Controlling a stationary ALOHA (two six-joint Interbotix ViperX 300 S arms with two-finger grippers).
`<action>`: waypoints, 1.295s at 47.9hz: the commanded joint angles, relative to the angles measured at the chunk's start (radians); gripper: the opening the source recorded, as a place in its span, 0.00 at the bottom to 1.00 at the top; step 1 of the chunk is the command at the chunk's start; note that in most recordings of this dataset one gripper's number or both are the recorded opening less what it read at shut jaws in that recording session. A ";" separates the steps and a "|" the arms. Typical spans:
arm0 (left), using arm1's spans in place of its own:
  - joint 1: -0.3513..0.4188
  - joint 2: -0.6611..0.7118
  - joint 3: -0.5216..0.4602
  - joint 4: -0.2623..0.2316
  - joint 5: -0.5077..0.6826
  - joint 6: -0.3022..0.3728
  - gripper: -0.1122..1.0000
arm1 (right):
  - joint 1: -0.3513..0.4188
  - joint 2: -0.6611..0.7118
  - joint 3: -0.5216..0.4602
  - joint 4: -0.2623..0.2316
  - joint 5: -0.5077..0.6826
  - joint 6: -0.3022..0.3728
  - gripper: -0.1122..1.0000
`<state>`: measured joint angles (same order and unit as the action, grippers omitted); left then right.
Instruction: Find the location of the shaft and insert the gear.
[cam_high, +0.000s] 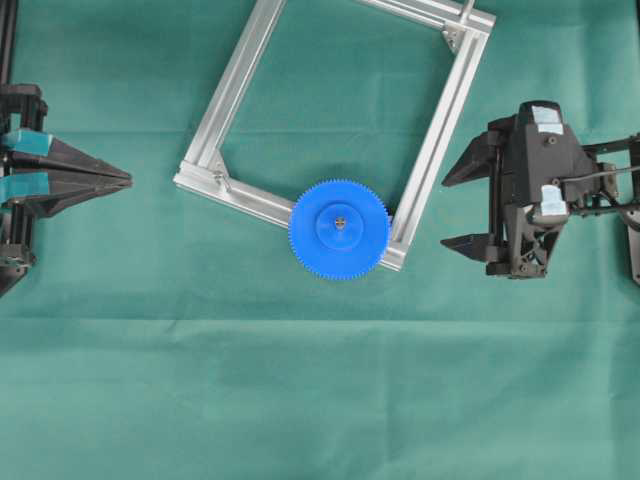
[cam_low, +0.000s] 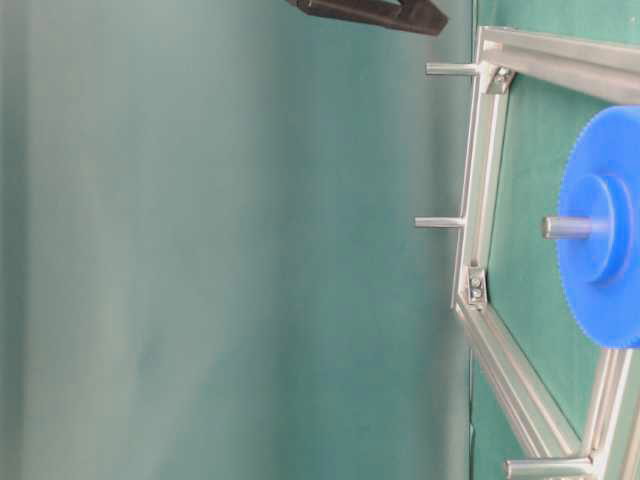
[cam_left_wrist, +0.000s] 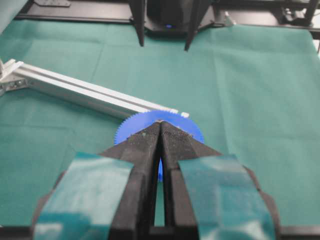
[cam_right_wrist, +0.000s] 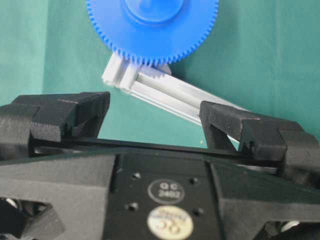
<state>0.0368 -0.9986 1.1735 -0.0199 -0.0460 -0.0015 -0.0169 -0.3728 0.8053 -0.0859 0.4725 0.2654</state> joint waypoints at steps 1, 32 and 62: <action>0.003 0.003 -0.028 -0.002 -0.003 -0.002 0.11 | 0.003 -0.015 -0.011 0.003 -0.003 0.000 0.89; 0.003 0.003 -0.028 -0.002 -0.003 -0.002 0.11 | 0.003 -0.032 0.006 0.003 -0.003 0.000 0.89; 0.003 0.003 -0.028 -0.002 -0.003 -0.002 0.11 | 0.003 -0.032 0.006 0.003 -0.005 0.000 0.89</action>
